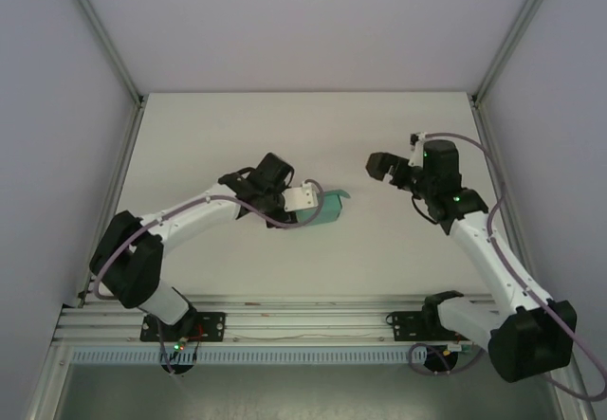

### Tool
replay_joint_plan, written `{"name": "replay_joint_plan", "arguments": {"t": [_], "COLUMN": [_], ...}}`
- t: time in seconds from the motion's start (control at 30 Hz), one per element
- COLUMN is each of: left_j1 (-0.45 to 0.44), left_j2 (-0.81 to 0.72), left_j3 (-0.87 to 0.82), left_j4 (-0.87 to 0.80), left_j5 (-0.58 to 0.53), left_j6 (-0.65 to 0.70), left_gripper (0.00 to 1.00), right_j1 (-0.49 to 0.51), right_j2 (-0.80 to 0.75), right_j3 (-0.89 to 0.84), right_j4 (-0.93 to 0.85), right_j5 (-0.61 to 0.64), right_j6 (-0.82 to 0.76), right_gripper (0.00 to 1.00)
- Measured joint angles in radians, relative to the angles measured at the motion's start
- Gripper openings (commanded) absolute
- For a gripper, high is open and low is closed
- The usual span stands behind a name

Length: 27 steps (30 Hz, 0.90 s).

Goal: Assemble paper box

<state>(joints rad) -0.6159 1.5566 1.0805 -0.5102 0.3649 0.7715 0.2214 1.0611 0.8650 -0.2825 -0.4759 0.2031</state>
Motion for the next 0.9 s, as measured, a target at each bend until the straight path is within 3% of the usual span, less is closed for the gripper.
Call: {"name": "replay_joint_plan", "arguments": {"t": [0.07,0.17,0.5,0.67,0.9], "left_j1": [0.010,0.016,0.028,0.029,0.029], "left_j2": [0.018,0.050,0.113,0.117,0.122], "left_j3": [0.021,0.056,0.113,0.120,0.131], "left_j4": [-0.028,-0.065,-0.107,-0.115,-0.130], "left_j5": [0.035,0.079,0.128,0.129,0.129], "left_j6": [0.022,0.048,0.076,0.076,0.076], "left_gripper": [0.46,0.46,0.46,0.45,0.45], "right_j1": [0.006,0.038,0.146,0.150,0.171], "right_j2": [0.017,0.064,0.290,0.322,0.325], "right_j3": [0.008,0.025,0.131,0.139,0.149], "right_j4": [-0.002,-0.027,-0.219,-0.254,-0.274], "right_j5": [-0.092,-0.180,-0.173,-0.177,-0.158], "right_j6": [-0.110,-0.255,-0.576,-0.647,-0.687], "right_gripper": [0.97,0.85,0.45,0.44,0.33]}}
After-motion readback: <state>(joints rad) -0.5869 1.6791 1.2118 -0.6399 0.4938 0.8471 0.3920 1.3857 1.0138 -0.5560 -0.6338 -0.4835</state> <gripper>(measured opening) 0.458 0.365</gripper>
